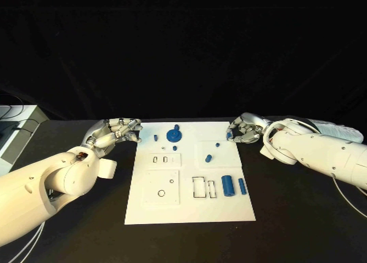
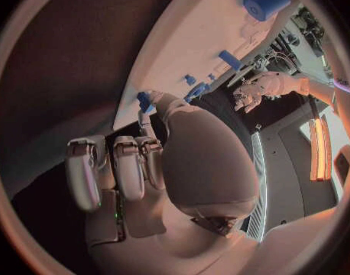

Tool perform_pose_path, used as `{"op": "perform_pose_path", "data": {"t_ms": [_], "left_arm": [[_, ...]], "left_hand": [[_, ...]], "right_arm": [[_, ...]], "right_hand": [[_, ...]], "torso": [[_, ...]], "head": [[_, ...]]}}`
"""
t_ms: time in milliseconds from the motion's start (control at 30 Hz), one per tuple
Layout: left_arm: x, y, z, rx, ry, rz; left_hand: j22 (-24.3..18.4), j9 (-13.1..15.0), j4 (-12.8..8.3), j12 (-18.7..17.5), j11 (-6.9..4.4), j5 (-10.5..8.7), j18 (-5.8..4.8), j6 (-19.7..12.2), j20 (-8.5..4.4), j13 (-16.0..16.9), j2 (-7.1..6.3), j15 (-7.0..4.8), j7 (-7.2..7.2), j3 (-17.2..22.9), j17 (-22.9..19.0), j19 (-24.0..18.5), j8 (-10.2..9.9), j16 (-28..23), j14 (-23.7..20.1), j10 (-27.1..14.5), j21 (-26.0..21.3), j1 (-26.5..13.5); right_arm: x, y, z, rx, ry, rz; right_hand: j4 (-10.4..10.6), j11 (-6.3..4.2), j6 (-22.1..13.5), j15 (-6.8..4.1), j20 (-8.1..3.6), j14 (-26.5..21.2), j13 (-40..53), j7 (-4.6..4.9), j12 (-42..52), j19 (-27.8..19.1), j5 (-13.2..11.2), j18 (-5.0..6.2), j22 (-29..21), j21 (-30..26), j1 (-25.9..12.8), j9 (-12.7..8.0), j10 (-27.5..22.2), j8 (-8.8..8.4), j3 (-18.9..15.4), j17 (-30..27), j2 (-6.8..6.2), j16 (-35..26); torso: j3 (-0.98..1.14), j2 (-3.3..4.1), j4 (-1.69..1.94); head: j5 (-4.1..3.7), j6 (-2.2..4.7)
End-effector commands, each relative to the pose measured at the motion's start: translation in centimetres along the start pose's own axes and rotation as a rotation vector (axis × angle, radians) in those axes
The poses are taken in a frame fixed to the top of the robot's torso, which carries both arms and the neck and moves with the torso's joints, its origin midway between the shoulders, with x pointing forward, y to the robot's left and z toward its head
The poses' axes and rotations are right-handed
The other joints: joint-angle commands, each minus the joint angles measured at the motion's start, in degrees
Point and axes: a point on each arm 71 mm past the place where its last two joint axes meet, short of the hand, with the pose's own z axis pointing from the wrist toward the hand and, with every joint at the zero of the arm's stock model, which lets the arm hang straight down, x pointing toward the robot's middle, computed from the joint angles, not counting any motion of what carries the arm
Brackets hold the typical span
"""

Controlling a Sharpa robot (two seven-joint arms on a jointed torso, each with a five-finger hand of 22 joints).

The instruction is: Assemble the parts on the task board

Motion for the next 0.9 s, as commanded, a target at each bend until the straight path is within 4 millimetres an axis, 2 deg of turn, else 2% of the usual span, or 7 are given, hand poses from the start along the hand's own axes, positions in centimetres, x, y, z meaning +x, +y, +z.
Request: {"op": "perform_pose_path", "data": {"t_ms": [33, 400, 700, 900], "left_arm": [[0.2, -0.1, 0.1, 0.008, 0.016, -0.004], [0.2, -0.1, 0.1, 0.007, 0.015, -0.004], [0.1, -0.1, 0.0, 0.007, 0.012, -0.003], [0.0, -0.1, 0.0, 0.007, 0.011, -0.002]], "left_hand": [[0.1, 0.1, 0.0, -0.2, 0.17, -0.3, 0.17, 0.2, 0.09, -0.1, -0.42, 0.12, 0.11, 0.3, 0.1, -0.4, -0.4, 0.4, -0.4, -0.3, 0.3, -0.1], [0.1, 0.1, 0.0, -0.2, 0.17, -0.3, 0.17, 0.2, 0.09, -0.1, -0.42, 0.12, 0.11, 0.3, 0.1, -0.4, -0.4, 0.4, -0.4, -0.3, 0.3, -0.1], [0.1, 0.1, 0.0, -0.3, 0.23, -0.31, 0.16, 0.2, 0.12, -0.1, -0.39, 0.18, 0.18, 0.3, 0.1, -0.4, -0.4, 0.4, -0.4, -0.4, 0.4, -0.1], [0.1, 0.1, 0.0, -0.3, 0.23, -0.31, 0.16, 0.2, 0.12, -0.1, -0.39, 0.18, 0.18, 0.3, 0.1, -0.4, -0.4, 0.4, -0.4, -0.4, 0.4, -0.1]], "right_arm": [[0.2, 0.1, 0.0, -0.003, 0.01, -0.013], [-0.1, 0.3, 0.1, -0.007, -0.041, -0.015], [-0.6, 0.7, 0.0, 0.005, -0.134, -0.031], [-1.3, 1.7, -0.1, -0.002, -0.179, -0.041]], "right_hand": [[0.0, -0.64, 0.9, -0.59, -0.57, 6.0, 15.1, -0.35, 0.3, 5.4, 0.0, -0.02, 14.0, 0.3, -0.1, 0.2, 6.1, 0.6, 0.8, 15.0, 0.78, 0.2], [-0.4, -1.51, 2.8, -1.37, -1.3, 6.0, 15.1, -1.3, 0.3, 5.6, -0.3, -0.16, 14.4, 0.8, -0.1, 0.7, 6.1, 2.1, 2.6, 15.1, 1.58, 0.2], [-0.8, -1.72, 3.0, -1.61, -1.54, 6.0, 15.1, -1.5, 0.3, 5.9, -0.7, -0.29, 14.8, 1.3, 0.0, 0.9, 6.1, 2.48, 3.2, 15.1, 1.61, 0.2], [-0.9, -1.72, 2.9, -1.62, -1.57, 6.0, 15.1, -1.48, 0.3, 5.9, -0.7, -0.3, 14.8, 1.3, 0.0, 0.9, 6.1, 2.44, 3.3, 15.1, 1.53, 0.2]], "torso": [[0.01, 0.0, -0.01], [0.03, 0.03, -0.06], [0.02, 0.01, -0.05], [-0.09, -0.12, -0.2]], "head": [[0.05, -0.04], [0.07, -0.12], [0.11, -0.05], [0.19, 0.06]]}}
